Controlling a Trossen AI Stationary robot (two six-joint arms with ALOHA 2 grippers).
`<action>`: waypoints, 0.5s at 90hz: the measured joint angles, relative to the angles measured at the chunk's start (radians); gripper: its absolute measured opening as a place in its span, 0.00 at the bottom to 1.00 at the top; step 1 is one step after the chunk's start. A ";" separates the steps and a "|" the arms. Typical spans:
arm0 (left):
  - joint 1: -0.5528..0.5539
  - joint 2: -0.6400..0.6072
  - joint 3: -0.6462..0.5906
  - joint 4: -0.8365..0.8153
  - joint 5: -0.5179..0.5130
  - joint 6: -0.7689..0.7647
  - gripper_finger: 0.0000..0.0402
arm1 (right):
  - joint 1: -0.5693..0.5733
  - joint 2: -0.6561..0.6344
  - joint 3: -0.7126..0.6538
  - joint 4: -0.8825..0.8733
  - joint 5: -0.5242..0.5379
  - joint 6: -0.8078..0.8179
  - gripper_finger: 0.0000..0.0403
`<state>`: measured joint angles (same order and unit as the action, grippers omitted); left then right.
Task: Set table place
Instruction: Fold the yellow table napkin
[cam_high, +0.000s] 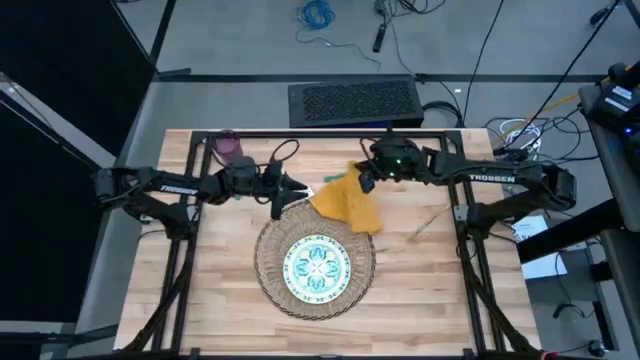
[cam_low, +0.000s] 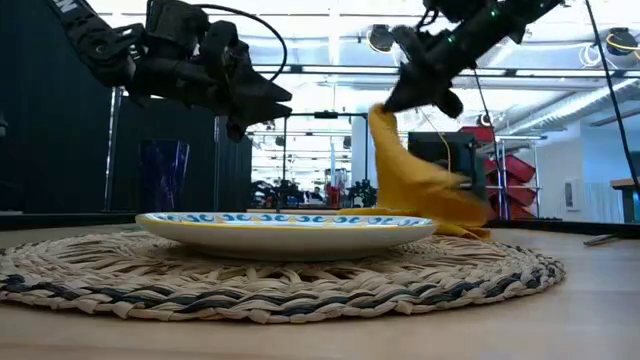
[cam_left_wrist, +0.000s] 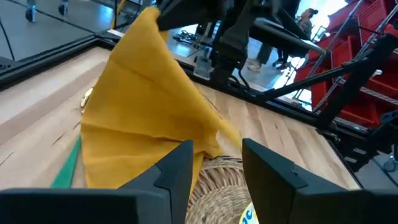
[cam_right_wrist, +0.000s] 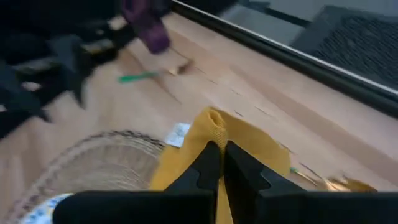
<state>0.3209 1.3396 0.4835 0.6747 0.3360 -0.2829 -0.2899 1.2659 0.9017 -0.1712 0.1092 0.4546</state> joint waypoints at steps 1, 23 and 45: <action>-0.001 0.000 0.000 0.001 -0.002 0.000 0.30 | 0.001 0.000 0.002 0.002 -0.004 -0.001 0.00; -0.001 -0.001 -0.001 0.141 -0.040 -0.050 0.30 | 0.056 0.002 0.028 0.041 -0.038 -0.007 0.00; -0.001 -0.001 0.032 0.155 -0.090 -0.046 0.30 | 0.083 0.056 0.028 0.072 -0.044 0.002 0.00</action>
<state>0.3200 1.3384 0.5158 0.8299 0.2460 -0.3287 -0.2073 1.3222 0.9302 -0.0992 0.0656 0.4566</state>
